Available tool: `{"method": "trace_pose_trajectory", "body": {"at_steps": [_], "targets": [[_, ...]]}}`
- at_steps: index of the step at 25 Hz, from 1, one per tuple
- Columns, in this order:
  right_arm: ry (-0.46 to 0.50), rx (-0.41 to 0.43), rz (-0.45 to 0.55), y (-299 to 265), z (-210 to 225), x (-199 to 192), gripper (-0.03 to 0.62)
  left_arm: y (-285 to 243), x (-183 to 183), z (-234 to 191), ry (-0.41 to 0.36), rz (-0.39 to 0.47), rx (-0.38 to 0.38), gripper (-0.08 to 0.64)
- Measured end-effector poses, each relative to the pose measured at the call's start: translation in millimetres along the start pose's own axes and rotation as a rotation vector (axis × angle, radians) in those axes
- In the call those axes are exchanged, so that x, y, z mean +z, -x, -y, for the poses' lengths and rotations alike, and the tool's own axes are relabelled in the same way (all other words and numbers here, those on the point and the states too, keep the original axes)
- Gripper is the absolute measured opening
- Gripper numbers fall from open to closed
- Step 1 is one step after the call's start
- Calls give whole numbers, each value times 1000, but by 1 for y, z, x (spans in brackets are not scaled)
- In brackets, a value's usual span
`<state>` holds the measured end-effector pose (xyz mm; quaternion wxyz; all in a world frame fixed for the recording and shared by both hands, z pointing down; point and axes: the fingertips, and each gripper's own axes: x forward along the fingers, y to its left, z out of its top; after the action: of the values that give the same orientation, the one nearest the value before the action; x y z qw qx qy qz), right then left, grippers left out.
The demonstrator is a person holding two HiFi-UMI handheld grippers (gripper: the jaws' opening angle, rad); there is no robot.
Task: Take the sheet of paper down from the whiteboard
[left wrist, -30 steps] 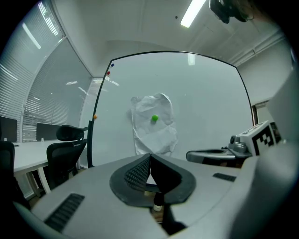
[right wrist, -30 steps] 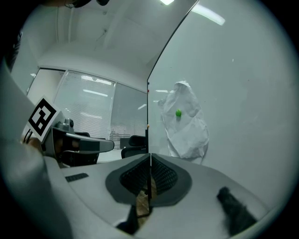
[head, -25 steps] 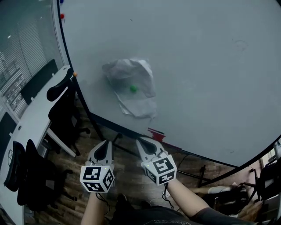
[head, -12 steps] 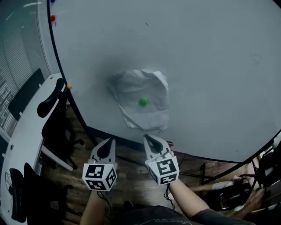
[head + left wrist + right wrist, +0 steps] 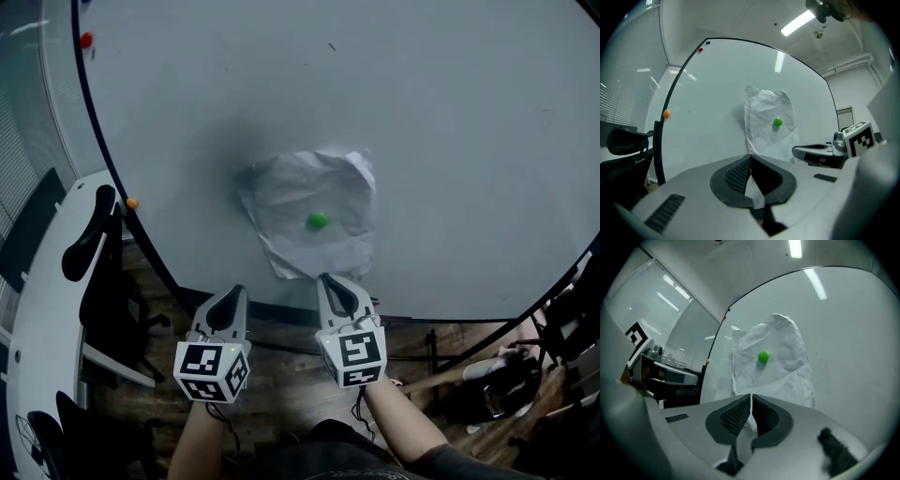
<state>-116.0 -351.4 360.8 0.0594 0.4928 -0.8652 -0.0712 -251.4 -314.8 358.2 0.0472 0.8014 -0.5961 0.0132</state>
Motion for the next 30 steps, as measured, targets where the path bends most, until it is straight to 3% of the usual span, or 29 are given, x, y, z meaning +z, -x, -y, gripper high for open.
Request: {"method": "trace_pose_trajectory", "body": {"at_steps": [16,20,30], "targets": [[237,-229,87,-16,11,62,28,-21,16,-11,-8,30,-88,15],[277,-257,104,-26,14,75,105,-25,16,-16,-4,33,-85,15],[355,-337,107,-44,24,88,132,-37,21,-17,-9,46,-80,15]]}}
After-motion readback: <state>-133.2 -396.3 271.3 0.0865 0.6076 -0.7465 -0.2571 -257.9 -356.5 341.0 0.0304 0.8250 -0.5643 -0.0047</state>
